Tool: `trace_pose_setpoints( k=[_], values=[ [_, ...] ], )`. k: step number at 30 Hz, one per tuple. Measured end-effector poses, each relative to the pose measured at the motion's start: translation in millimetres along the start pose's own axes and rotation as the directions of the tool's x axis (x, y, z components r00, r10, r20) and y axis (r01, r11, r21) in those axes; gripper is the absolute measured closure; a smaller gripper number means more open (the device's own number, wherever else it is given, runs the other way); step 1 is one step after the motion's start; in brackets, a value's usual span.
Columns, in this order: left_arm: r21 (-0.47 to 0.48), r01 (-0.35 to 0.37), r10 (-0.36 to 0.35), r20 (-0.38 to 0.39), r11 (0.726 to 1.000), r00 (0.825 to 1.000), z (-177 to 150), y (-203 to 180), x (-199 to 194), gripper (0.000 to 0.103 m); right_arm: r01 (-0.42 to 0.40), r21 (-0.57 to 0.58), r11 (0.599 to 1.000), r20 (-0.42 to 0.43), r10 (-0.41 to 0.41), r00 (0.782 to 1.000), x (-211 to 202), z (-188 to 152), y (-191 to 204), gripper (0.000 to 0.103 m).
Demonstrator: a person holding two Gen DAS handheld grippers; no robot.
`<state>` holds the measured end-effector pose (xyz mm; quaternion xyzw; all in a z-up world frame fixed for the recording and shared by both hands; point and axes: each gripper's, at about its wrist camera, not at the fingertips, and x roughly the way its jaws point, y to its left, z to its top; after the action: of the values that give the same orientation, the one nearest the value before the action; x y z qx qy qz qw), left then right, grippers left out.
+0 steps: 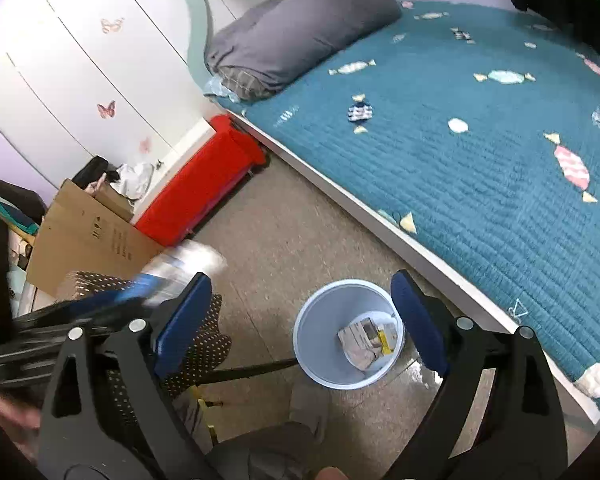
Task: Collect trash
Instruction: 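Lower the tissue box into the wastebasket and open the left tool, then grasp the snack wrapper with the left tool while the right grasps the green medicine box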
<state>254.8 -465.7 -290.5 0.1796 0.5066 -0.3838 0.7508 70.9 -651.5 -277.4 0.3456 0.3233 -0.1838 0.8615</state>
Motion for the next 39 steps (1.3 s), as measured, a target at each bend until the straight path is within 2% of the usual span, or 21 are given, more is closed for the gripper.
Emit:
trace_pose_setpoints(
  k=[1,3,4,8,9,18,24,29,37,39],
  values=[
    [-0.010,0.005,-0.006,-0.023,1.000,1.000,3.8,2.0,8.1,0.026,-0.003,0.000,1.000,0.006,0.003,1.000,-4.0,1.2,1.2,0.013],
    [-0.004,-0.026,0.026,-0.041,1.000,0.999,10.2,4.2,16.6,0.012,-0.009,0.003,1.000,0.015,0.009,1.000,-8.3,1.8,3.0,0.013],
    [-0.010,-0.037,0.037,-0.027,0.999,0.999,12.2,6.2,17.3,0.009,-0.014,0.002,1.000,0.017,0.014,1.000,-10.5,1.1,4.2,0.013],
    [-0.047,-0.045,0.046,0.004,0.998,0.999,14.0,12.0,7.0,0.009,-0.013,-0.008,1.000,0.003,0.013,1.000,-10.1,-4.3,9.8,0.012],
    [-0.054,-0.042,0.043,0.019,0.998,0.999,12.6,13.0,1.6,0.009,-0.015,-0.014,1.000,0.000,0.015,1.000,-10.9,-7.0,13.1,0.007],
    [-0.081,-0.063,0.075,0.162,0.995,0.984,-17.5,22.7,-70.2,0.009,-0.001,-0.061,0.998,0.025,0.003,1.000,-31.2,-18.9,49.3,0.006],
    [-0.113,-0.089,0.116,0.267,0.990,0.957,-44.6,24.7,-126.1,0.008,-0.020,-0.132,0.991,0.056,0.027,0.998,-61.5,-23.2,90.7,0.006],
    [-0.133,-0.117,0.157,0.351,0.984,0.923,-75.2,30.1,-175.9,0.008,-0.033,-0.186,0.982,0.068,0.046,0.997,-83.5,-28.1,122.5,0.006],
    [-0.191,-0.170,0.237,0.413,0.967,0.879,-126.5,52.0,-231.1,0.008,-0.084,-0.303,0.949,0.053,0.104,0.993,-111.7,-52.3,182.2,0.006],
    [-0.211,-0.171,0.246,0.416,0.963,0.875,-137.0,59.0,-240.0,0.008,-0.095,-0.326,0.940,0.044,0.116,0.992,-114.7,-59.1,194.9,0.006]
  ],
)
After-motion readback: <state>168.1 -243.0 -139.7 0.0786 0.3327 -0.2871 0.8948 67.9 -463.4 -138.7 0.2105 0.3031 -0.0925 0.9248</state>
